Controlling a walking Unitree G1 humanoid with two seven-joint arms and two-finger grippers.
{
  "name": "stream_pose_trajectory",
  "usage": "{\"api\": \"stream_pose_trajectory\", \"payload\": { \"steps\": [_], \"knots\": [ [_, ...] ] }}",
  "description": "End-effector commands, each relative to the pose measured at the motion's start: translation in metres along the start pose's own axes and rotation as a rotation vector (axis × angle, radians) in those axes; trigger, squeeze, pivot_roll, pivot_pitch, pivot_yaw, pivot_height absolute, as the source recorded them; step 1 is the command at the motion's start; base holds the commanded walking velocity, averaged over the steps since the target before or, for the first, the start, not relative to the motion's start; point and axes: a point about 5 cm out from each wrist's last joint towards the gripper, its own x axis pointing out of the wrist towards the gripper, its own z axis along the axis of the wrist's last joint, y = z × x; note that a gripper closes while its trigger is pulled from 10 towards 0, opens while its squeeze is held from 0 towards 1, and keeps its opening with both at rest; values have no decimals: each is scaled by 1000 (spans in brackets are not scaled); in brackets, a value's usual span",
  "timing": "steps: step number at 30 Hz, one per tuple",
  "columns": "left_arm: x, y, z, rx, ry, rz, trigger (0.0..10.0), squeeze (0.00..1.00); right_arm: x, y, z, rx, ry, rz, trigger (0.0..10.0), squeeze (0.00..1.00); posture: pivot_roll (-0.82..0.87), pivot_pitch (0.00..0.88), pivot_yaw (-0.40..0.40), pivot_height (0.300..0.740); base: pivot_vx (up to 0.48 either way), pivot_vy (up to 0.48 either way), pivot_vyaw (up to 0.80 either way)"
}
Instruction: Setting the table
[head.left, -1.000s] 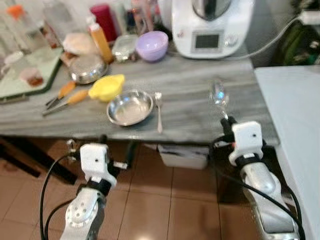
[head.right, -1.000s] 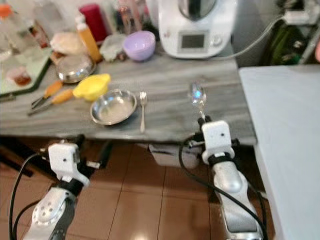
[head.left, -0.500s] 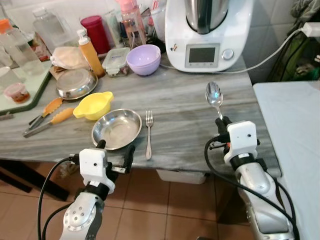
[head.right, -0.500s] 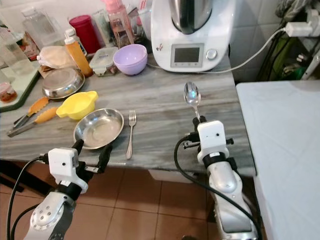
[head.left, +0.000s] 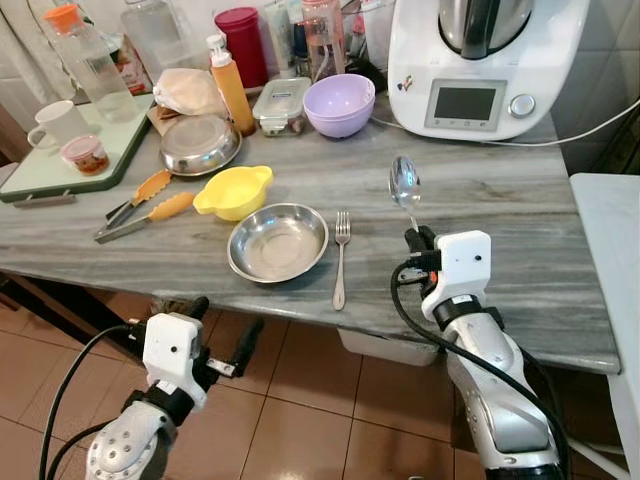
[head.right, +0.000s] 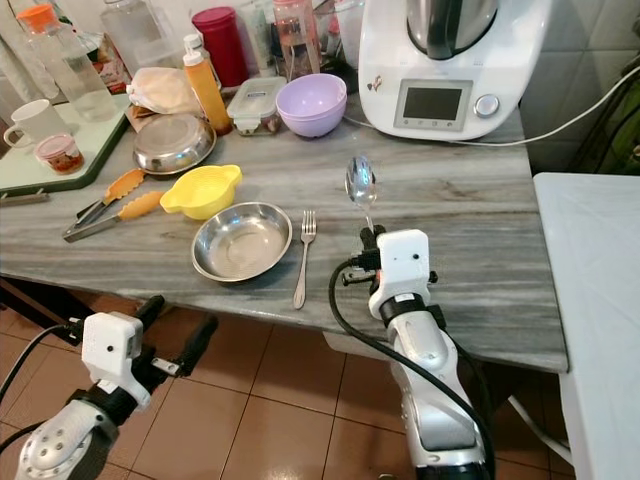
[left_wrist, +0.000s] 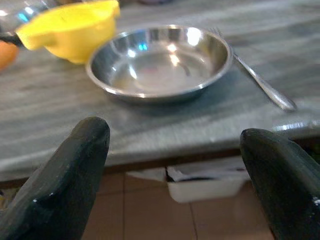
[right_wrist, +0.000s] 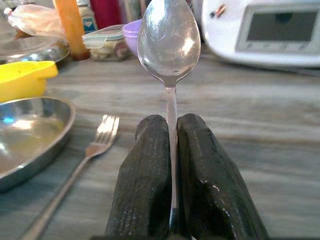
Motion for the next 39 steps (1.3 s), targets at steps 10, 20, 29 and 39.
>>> {"api": "stream_pose_trajectory", "payload": {
  "steps": [10,20,29,39],
  "knots": [
    [-10,0,2,-7,31,-79,10000,0,19,23,-4,198,112,52,10000,0,-103,183,155,740,0,0,0],
    [-12,-7,-2,-28,45,-96,10000,0,18,27,-19,238,256,30,10000,0,-97,174,141,740,0,0,0],
    [-9,-17,5,-29,39,-121,10000,0,14,23,-25,216,396,-76,10000,0,-105,171,145,740,0,0,0],
    [-7,-20,11,-26,51,-154,10000,0,20,26,-20,197,443,-161,10000,0,-106,173,152,740,0,0,0]
  ]
}}
